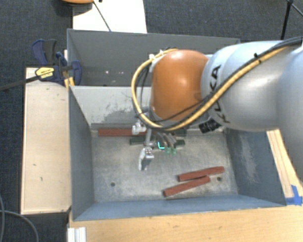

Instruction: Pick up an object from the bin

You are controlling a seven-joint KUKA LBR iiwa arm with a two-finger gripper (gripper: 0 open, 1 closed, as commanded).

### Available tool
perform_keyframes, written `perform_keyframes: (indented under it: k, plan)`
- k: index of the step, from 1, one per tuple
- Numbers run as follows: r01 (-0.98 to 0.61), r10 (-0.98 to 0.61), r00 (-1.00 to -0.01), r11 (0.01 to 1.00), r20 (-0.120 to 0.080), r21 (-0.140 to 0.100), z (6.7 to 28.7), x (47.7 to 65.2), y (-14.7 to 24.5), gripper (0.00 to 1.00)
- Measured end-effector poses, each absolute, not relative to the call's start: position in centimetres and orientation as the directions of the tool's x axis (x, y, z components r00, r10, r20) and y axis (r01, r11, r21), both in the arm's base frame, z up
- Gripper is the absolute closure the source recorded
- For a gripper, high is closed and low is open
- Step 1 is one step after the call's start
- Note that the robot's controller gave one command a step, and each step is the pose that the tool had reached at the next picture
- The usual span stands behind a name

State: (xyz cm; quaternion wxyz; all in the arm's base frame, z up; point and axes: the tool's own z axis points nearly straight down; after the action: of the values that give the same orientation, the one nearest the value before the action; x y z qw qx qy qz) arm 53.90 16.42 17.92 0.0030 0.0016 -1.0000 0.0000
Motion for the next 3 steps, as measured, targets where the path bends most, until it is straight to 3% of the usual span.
perform_keyframes:
  k: [1, 2, 3]
  plan:
    - [0.001, 0.001, -1.000, 1.000, -0.002, 0.001, 18.3, 54.1, 16.3, 0.00]
    - [-0.065, -0.065, -0.998, 0.998, -0.004, 0.002, 16.4, 52.7, 12.0, 0.00]
    - [-0.059, -0.059, -0.998, 0.998, -0.001, -0.001, 16.2, 54.7, 8.6, 0.00]
